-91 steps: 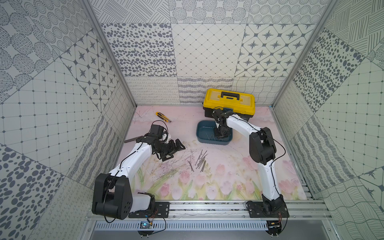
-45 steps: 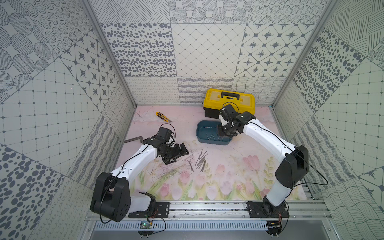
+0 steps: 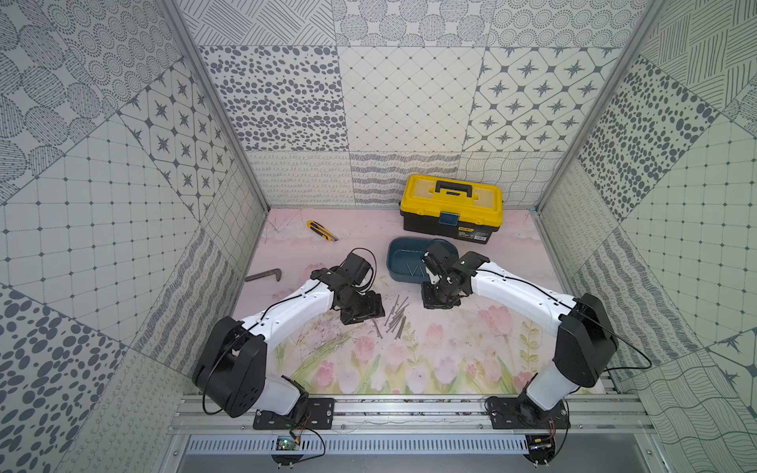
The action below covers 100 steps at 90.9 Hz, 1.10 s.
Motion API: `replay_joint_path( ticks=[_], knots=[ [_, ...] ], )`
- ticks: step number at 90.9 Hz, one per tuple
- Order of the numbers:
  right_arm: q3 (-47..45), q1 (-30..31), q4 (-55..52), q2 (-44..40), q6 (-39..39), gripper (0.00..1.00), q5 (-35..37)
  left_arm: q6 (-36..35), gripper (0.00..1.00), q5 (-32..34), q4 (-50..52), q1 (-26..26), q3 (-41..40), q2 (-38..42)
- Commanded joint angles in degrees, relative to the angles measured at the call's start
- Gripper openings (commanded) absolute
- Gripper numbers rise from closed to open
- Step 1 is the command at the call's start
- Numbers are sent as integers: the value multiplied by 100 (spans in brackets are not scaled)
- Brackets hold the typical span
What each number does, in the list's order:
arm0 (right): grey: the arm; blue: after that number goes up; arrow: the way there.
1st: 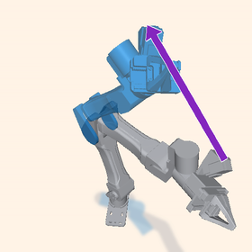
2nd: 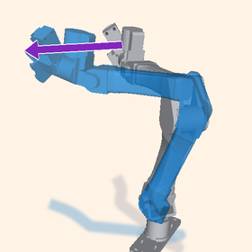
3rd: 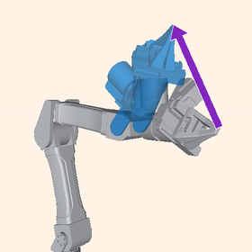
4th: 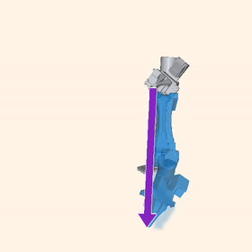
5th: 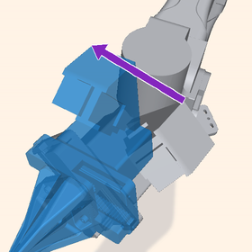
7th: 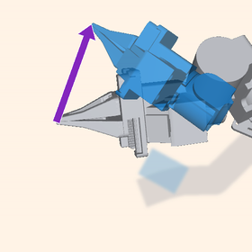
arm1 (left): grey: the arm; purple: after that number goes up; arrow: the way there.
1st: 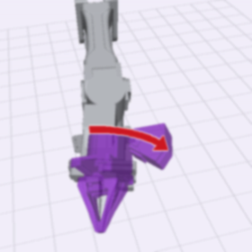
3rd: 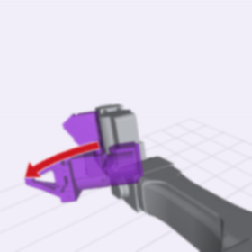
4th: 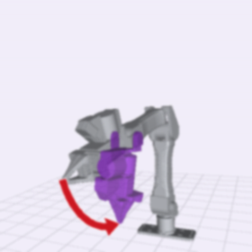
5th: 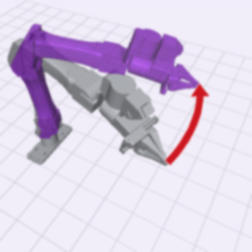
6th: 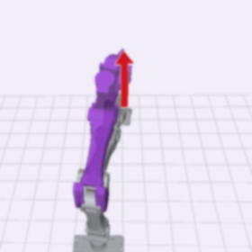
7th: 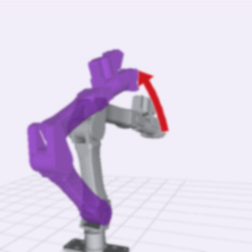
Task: Put the nails on the desktop into the storage box
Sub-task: Pick up the nail from the center of the board.
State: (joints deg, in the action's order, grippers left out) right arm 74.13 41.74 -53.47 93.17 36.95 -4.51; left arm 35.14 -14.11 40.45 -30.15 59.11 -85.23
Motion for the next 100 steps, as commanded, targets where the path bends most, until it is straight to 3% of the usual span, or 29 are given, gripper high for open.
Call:
replay_joint_path(
  ticks=[1, 21, 48, 100],
  knots=[
    [-105, -11, 209, -369, 200, 31, 62, -780, 70, 1007, 400, -506, 606, -630],
    [-376, -30, 397, -943, 257, 30, 275, -1268, 64, 1367, 286, -884, 1090, -1478],
    [-1025, -59, 1188, -2004, 49, 32, 798, -1419, 58, 1636, -36, -993, 1060, -1854],
    [-997, -122, 1200, -1755, -60, 33, 428, -1502, 50, 1801, -242, -969, 979, -2162]
  ],
)
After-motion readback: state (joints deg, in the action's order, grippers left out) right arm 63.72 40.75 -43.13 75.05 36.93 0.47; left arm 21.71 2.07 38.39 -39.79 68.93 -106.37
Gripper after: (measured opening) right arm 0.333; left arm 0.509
